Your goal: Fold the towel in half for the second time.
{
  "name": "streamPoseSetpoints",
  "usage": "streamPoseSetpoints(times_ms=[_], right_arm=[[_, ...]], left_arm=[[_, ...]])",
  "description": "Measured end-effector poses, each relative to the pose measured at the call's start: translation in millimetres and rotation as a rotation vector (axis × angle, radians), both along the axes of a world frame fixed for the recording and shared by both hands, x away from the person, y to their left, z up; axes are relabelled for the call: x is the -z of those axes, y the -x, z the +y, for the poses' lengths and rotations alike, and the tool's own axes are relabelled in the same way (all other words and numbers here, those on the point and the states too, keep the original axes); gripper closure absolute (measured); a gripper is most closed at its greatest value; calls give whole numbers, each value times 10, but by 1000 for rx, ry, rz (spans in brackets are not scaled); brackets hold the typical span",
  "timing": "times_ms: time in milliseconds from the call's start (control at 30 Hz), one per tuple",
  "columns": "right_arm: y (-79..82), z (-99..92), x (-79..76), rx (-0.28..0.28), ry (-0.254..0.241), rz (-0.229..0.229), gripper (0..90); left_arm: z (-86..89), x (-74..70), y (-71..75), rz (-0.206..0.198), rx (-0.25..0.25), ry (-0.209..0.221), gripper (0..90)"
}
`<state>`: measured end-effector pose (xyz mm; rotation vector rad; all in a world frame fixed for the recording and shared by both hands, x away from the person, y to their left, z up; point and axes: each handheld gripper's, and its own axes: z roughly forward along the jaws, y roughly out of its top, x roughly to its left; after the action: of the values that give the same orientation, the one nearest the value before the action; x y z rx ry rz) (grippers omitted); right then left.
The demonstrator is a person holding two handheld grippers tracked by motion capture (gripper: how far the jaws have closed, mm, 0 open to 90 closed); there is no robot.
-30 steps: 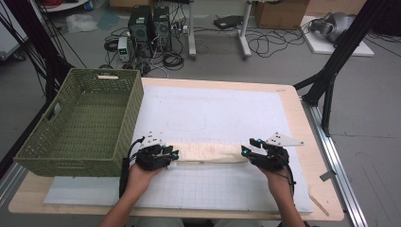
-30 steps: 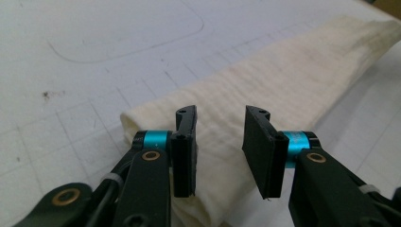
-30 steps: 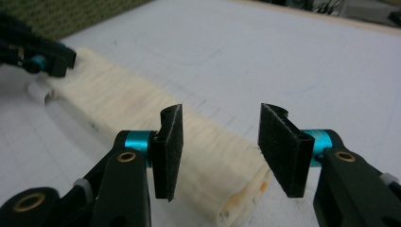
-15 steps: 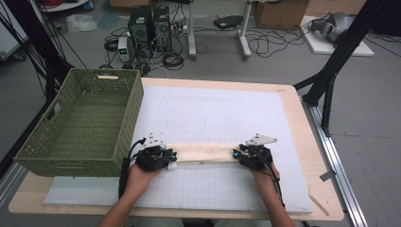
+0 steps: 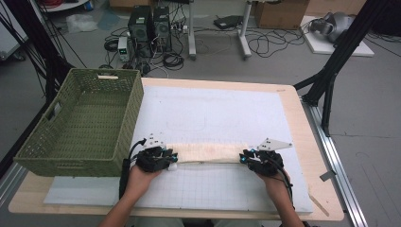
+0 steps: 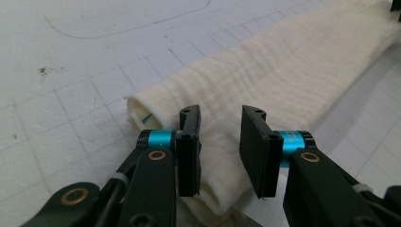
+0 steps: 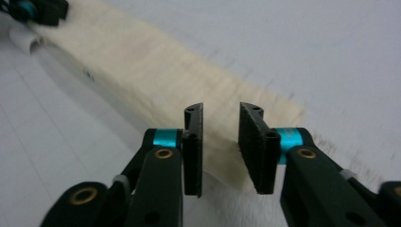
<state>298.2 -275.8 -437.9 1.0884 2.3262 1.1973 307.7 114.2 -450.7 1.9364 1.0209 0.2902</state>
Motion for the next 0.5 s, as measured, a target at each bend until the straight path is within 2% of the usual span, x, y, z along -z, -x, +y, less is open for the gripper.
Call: streamPoseSetpoints(times_ms=[67, 100, 233, 400, 500], right_arm=[[-18, -42, 72, 5, 19, 15, 744], [-25, -62, 86, 8, 11, 10, 744], [-22, -83, 85, 8, 48, -18, 725], [-3, -119, 39, 32, 34, -13, 647], [21, -152, -48, 46, 4, -51, 609]], left_arm=[[1, 3, -2, 1, -4, 4, 690], [3, 4, -3, 1, -4, 3, 697], [9, 5, 1, 5, -9, 4, 709], [26, -21, 12, 7, -14, 14, 698], [69, -87, 14, -41, -18, 52, 634]])
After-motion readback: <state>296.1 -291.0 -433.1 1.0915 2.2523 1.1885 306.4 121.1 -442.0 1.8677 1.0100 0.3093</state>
